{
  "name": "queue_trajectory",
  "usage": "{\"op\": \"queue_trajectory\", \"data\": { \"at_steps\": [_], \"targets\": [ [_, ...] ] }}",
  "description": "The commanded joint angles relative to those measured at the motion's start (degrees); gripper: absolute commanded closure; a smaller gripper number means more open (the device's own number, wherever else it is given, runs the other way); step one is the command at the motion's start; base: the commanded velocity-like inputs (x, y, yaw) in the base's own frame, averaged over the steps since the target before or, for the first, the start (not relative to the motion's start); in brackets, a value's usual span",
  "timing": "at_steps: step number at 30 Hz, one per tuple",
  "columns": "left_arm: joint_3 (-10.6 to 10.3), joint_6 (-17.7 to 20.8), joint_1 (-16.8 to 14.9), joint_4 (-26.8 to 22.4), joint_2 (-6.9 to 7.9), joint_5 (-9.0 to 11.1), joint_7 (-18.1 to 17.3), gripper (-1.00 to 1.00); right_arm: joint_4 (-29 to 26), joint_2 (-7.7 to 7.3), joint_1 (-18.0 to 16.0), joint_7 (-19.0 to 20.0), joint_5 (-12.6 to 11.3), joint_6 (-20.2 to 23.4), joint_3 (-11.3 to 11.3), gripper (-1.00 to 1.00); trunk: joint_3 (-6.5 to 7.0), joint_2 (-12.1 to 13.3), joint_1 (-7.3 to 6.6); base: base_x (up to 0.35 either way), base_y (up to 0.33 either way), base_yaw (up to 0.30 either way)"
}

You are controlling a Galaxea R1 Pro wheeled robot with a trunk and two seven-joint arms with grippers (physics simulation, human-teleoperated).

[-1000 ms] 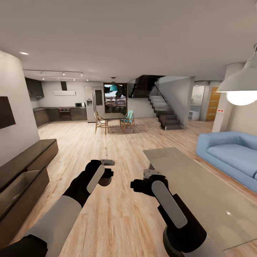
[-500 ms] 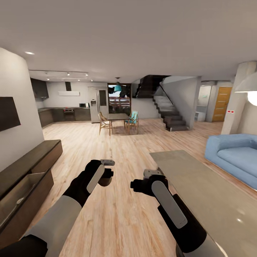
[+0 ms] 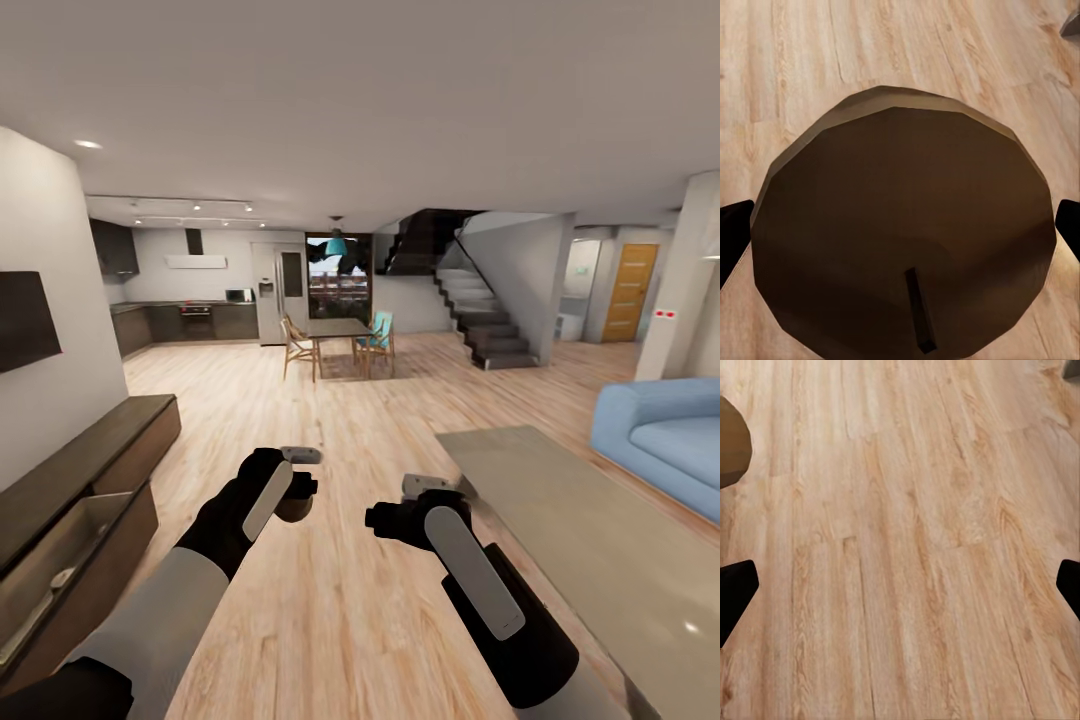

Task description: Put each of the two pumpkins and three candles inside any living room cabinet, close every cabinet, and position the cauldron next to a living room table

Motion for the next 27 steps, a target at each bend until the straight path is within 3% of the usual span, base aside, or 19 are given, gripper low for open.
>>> {"op": "queue_trajectory", "data": {
  "at_steps": [1,14,27],
  "targets": [
    [-0.1,0.1,0.0,0.0,0.04,0.3,0.6,1.00,0.0,0.02,-0.1,-0.6,-0.5,0.4,0.0,-1.00,-0.05,-0.1,0.04,0.266,0.220,0.139],
    [-0.3,0.1,0.0,0.0,0.00,0.2,0.6,1.00,0.0,0.02,-0.1,-0.7,-0.5,0.5,0.0,-1.00,-0.05,-0.1,0.04,0.304,0.129,0.252],
    [-0.4,0.0,0.0,0.0,0.03,0.2,0.6,1.00,0.0,0.02,-0.1,-0.6,-0.5,0.5,0.0,-1.00,-0.05,-0.1,0.04,0.337,0.003,0.028]
  ]
}}
